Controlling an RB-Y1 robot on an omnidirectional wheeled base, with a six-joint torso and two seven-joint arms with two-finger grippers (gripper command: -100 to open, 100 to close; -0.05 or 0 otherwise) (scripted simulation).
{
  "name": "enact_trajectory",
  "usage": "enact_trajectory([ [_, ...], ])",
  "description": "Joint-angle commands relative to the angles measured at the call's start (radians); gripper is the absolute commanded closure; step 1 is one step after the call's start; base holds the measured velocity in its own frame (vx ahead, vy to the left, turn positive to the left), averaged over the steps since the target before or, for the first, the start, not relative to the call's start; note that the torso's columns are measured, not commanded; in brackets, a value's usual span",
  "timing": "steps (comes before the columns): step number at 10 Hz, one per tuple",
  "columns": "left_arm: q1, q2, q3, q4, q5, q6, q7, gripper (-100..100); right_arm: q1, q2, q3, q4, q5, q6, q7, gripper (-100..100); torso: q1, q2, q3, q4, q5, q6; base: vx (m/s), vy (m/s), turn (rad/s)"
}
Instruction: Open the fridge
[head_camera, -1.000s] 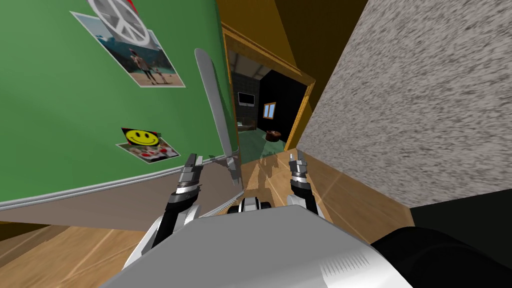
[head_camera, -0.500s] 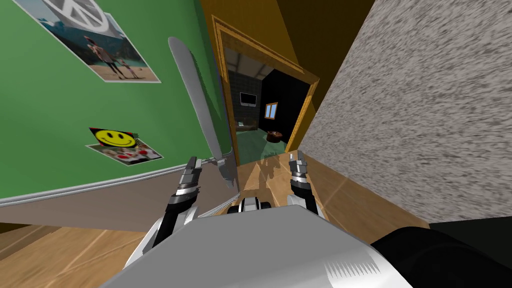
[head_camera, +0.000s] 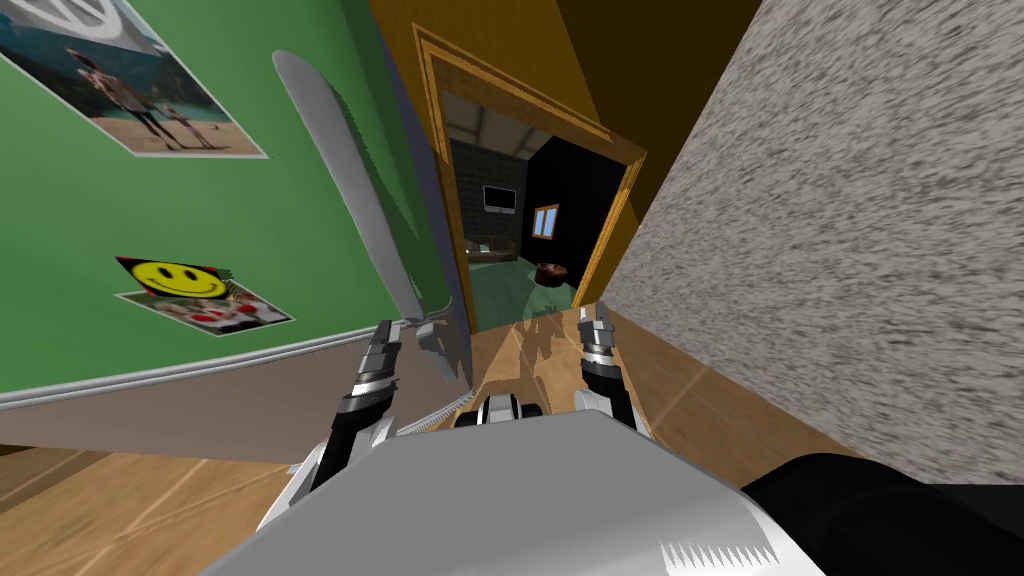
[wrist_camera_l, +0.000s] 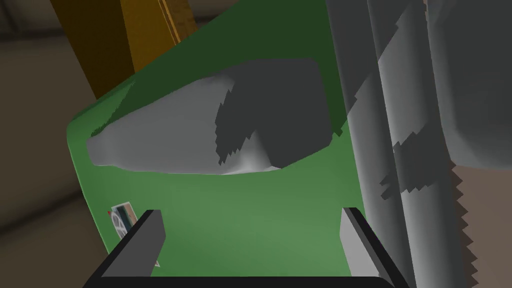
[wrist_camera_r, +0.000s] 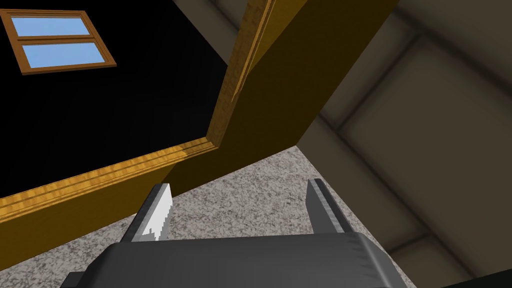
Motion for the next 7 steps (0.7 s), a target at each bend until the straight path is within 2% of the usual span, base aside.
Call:
enact_trajectory([
  [1, -0.007, -0.037, 0.016, 0.057, 0.012, -0.021, -0.008, -100, 0.000, 0.000, 0.000, 0.000, 0.000, 0.000, 0.000, 0, -0.004, 0.000, 0.000, 0.000, -0.001, 0.000, 0.041, -0.187, 0.090],
  [3, -0.011, -0.070, 0.023, 0.083, 0.017, -0.031, -0.011, -100, 0.000, 0.000, 0.000, 0.000, 0.000, 0.000, 0.000, 0, -0.002, 0.002, 0.001, 0.001, -0.001, 0.000, 0.038, -0.145, 0.048],
  [4, -0.013, -0.104, 0.028, 0.100, 0.021, -0.037, -0.013, -100, 0.000, 0.000, 0.000, 0.000, 0.000, 0.000, 0.000, 0, 0.000, 0.000, 0.000, 0.000, 0.000, 0.000, 0.032, -0.124, 0.088],
  [5, -0.013, -0.115, 0.029, 0.103, 0.021, -0.038, -0.014, -100, 0.000, 0.000, 0.000, 0.000, 0.000, 0.000, 0.000, 0, -0.001, -0.001, 0.000, -0.002, 0.002, 0.002, 0.024, -0.097, 0.042],
  [6, -0.014, -0.104, 0.032, 0.097, 0.022, -0.044, -0.014, -100, 0.000, 0.000, 0.000, 0.000, 0.000, 0.000, 0.000, 0, -0.001, -0.004, -0.001, -0.003, 0.003, 0.004, 0.007, -0.038, 0.009],
  [7, -0.012, -0.102, 0.037, 0.069, 0.024, -0.018, -0.013, -100, 0.000, 0.000, 0.000, 0.000, 0.000, 0.000, 0.000, 0, 0.002, -0.003, -0.002, -0.002, 0.002, 0.002, 0.012, -0.011, -0.001],
])
